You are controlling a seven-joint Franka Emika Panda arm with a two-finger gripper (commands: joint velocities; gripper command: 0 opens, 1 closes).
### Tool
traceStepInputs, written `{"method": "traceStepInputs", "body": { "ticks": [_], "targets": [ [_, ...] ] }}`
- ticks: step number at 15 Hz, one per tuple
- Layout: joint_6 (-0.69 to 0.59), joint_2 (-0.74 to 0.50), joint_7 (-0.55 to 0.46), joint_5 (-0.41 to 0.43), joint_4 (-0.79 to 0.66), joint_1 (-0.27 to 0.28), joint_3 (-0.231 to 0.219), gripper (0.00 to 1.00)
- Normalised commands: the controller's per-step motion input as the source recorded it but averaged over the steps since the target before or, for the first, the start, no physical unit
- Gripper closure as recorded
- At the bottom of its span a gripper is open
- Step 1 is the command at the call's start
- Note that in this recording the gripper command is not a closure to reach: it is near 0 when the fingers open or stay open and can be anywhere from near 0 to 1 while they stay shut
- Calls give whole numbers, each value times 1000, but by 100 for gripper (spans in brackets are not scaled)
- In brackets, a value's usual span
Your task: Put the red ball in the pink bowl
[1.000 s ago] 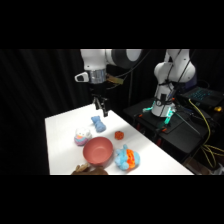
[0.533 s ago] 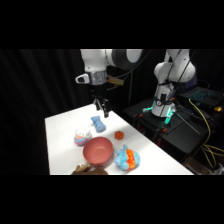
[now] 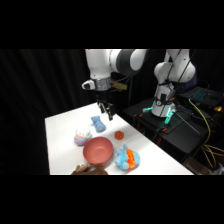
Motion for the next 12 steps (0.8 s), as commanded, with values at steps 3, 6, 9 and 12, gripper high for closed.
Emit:
{"method": "traceStepInputs", "body": {
  "ticks": [3,6,9,12],
  "targets": [
    [231,-291,7,189,-392,-3,-8,0],
    [206,-284,-11,174,-349,10,1,0],
    [247,-221,-62,157,-335,15,2,0],
    [370,-49,-61,70,-288,32,13,0]
  ]
}}
